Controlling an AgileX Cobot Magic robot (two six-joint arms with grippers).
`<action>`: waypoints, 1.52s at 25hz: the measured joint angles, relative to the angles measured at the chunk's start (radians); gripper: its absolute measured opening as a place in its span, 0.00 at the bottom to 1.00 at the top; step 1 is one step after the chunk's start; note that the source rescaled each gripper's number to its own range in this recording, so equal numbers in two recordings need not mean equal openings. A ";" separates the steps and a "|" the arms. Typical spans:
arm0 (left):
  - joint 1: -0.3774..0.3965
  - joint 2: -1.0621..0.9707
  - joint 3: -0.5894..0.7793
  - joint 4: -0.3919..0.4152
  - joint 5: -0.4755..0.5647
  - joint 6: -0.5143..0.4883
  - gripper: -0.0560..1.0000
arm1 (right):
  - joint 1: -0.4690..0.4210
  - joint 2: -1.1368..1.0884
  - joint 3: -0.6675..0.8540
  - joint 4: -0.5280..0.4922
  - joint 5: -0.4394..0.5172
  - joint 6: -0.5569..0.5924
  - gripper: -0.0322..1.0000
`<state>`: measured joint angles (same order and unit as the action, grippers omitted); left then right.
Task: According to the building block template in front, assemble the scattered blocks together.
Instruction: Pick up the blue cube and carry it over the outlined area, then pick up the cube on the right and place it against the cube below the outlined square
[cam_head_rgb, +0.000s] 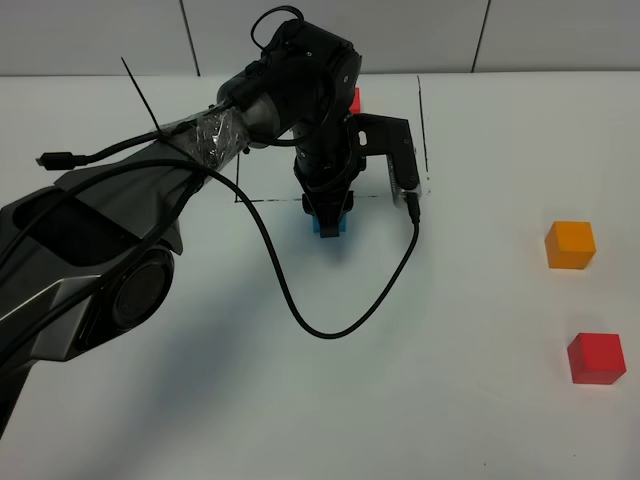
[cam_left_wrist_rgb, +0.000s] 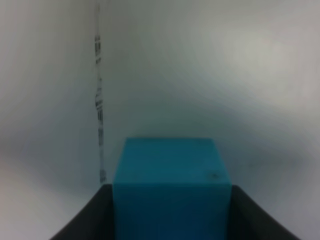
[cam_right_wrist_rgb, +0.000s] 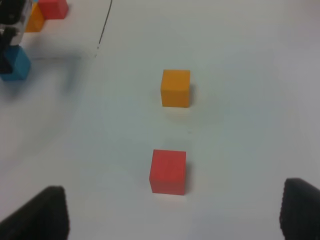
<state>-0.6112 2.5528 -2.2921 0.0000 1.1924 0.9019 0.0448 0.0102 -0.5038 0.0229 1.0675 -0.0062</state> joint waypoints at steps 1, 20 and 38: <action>0.000 0.000 0.000 -0.006 0.000 0.012 0.05 | 0.000 0.000 0.000 0.000 0.000 0.000 0.73; 0.000 0.013 -0.008 -0.115 0.000 0.109 0.05 | 0.000 0.000 0.000 0.000 0.000 0.000 0.73; -0.001 0.009 -0.014 -0.102 0.000 0.029 0.68 | 0.000 0.000 0.000 0.000 0.000 0.000 0.73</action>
<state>-0.6121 2.5614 -2.3059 -0.1016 1.1924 0.9313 0.0448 0.0102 -0.5038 0.0229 1.0675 -0.0062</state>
